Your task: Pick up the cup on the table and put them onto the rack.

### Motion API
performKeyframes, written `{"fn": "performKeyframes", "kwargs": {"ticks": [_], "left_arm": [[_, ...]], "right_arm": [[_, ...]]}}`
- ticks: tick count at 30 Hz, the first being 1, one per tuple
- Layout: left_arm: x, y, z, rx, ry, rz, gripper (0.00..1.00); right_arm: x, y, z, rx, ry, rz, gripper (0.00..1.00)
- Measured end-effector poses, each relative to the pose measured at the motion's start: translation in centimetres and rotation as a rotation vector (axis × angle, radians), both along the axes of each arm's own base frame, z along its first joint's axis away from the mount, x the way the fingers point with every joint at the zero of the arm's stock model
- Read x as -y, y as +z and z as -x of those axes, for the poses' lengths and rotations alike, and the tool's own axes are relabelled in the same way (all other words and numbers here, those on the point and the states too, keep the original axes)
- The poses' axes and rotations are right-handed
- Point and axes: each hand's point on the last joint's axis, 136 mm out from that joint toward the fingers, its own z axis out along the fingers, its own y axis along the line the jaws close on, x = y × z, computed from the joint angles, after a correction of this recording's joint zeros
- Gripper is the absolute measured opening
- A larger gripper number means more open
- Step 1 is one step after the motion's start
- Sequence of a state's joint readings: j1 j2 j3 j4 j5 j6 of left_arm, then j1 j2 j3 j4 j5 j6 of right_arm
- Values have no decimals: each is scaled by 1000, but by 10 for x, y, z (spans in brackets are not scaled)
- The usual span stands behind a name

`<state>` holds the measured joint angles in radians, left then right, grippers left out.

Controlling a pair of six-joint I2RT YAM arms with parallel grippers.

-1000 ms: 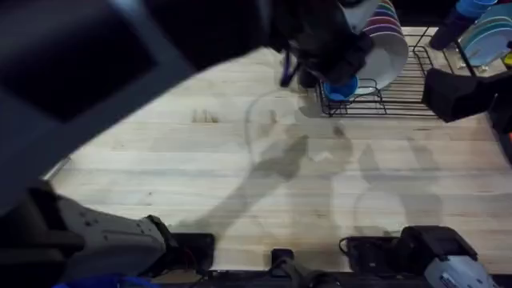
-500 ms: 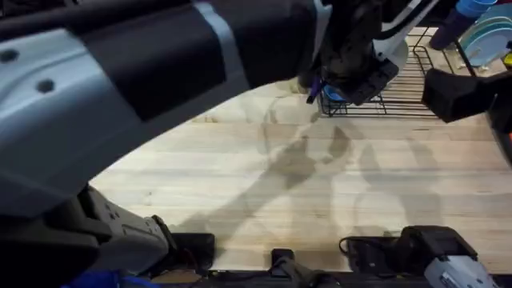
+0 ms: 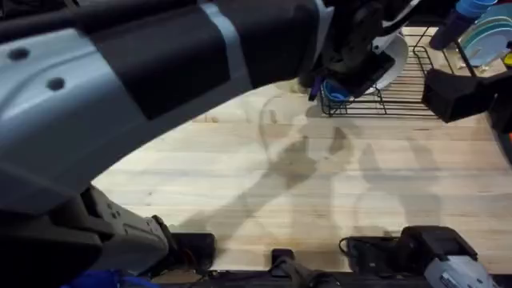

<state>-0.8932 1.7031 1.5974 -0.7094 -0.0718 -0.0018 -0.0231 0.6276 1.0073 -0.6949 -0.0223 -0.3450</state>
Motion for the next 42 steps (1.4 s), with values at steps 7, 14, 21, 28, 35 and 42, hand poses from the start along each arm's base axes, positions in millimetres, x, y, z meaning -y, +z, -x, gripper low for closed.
{"fn": "performKeyframes", "kwargs": {"ticks": [7,14,21,28,35,42], "left_arm": [[0,0,0,-16,24,16,40],[0,0,0,-18,27,18,41],[0,0,0,-22,28,20,41],[2,-19,-1,-51,27,-15,41],[5,-16,-3,-42,29,1,42],[9,-18,-5,-49,36,15,41]], "right_arm": [[0,0,0,0,0,0,996],[0,0,0,0,0,0,996],[0,0,0,0,0,0,996],[0,0,0,0,0,0,996],[0,0,0,0,0,0,996],[0,0,0,0,0,0,996]]}}
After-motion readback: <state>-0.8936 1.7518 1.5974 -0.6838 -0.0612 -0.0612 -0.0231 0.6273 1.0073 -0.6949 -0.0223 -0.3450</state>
